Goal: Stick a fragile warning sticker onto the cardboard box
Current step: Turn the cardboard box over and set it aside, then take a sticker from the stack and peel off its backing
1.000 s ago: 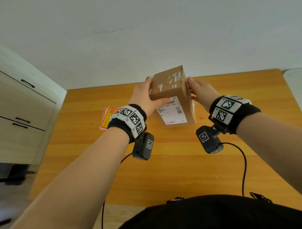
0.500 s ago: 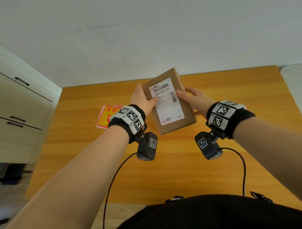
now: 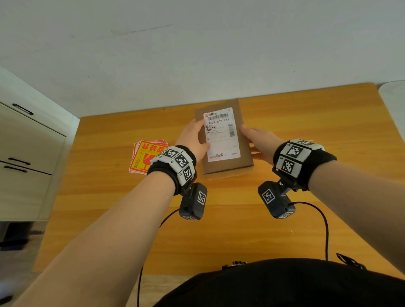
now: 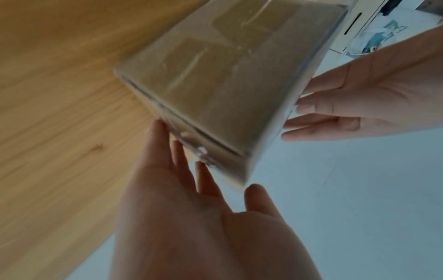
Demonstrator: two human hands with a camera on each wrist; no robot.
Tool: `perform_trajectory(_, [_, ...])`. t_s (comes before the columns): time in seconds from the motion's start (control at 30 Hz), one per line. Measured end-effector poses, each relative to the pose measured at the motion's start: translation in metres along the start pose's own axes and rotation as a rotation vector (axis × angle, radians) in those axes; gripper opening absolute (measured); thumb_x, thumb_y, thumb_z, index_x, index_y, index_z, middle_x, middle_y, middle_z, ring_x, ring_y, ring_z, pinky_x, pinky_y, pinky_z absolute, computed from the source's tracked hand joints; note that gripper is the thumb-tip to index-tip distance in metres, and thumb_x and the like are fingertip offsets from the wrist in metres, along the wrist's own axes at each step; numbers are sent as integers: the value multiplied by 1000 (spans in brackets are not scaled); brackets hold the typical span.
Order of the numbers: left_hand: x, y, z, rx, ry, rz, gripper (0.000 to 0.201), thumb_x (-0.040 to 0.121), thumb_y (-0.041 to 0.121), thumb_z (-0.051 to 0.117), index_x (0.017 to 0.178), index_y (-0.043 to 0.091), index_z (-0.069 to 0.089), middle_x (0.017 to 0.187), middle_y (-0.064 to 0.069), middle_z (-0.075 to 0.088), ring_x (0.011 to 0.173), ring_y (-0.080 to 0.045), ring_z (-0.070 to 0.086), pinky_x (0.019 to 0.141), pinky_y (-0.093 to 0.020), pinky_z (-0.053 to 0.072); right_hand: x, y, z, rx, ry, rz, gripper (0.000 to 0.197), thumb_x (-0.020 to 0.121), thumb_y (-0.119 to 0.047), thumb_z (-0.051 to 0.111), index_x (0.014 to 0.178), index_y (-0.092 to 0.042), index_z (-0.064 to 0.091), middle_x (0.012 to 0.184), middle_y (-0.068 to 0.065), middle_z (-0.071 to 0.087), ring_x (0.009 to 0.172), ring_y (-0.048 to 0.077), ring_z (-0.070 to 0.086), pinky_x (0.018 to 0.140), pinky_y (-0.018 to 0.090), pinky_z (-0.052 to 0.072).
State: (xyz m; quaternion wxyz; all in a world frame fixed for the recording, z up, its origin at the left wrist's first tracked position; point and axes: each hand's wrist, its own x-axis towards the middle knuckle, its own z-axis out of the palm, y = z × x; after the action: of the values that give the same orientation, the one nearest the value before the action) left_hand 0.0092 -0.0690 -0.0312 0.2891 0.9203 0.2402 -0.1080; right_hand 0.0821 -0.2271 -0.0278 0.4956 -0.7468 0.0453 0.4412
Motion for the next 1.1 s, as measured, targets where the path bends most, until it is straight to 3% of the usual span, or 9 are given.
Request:
perform_trajectory(0.17, [3,-2,1,78,-30,7,71,86,13,60,147,18,25,158,-8,16,145,-24,21,119,-39,22,2,1,6,18,-19,-15,46,98,-33,40,140,-15,39,138,5,52,124,24,51,105,42,43])
perform_trajectory(0.27, [2,-3,0,79,-37,24,70,86,13,61,147,17,26,158,-8,16,145,-23,21,119,-38,22,1,1,8,-21,0,-38,47,98,-27,43,142,-14,35,139,7,52,124,25,52,96,37,47])
perform_trajectory(0.43, [-1,-4,-2,64,-28,67,66,87,13,59,145,17,30,156,-8,23,144,-23,26,118,-40,25,-5,-4,18,-367,248,-221,59,92,-24,51,145,-10,28,142,11,46,124,28,51,87,30,45])
perform_trajectory(0.53, [-6,-12,-8,16,19,59,58,89,11,55,143,16,34,151,-7,34,140,-22,33,115,-41,30,-10,-17,35,-552,349,-383,64,88,-23,55,145,-12,28,147,14,35,131,30,41,103,37,42])
perform_trajectory(0.7, [-18,-51,-28,42,40,-69,47,94,17,50,139,16,41,146,-9,42,136,-23,39,114,-35,31,-17,-39,81,-661,186,-529,59,90,-19,51,145,-11,31,151,11,33,136,24,37,108,32,34])
perform_trajectory(0.9, [-30,-116,-43,99,2,-209,41,94,15,46,135,9,48,145,-10,45,132,-26,45,106,-35,37,-13,-41,148,-714,-21,-470,48,92,-22,50,137,-6,43,137,12,52,125,25,51,99,31,41])
perform_trajectory(1.0, [-33,-142,-45,143,-50,-282,41,95,17,45,135,7,47,144,-12,45,132,-28,44,106,-35,37,0,-38,176,-756,-80,-385,38,93,-19,47,127,-3,53,127,15,60,114,27,57,88,33,46])
perform_trajectory(1.07, [-33,-155,-45,190,-99,-282,41,97,18,42,136,6,45,145,-14,43,132,-29,42,106,-36,36,15,-35,193,-761,-92,-291,30,92,-17,46,107,3,63,106,21,65,96,30,63,77,35,51])
perform_trajectory(1.1, [-32,-161,-45,211,-121,-267,41,97,18,41,136,5,45,145,-14,41,133,-29,41,107,-36,34,21,-34,200,-746,-87,-246,26,91,-17,47,86,2,63,86,21,62,78,29,62,65,33,50])
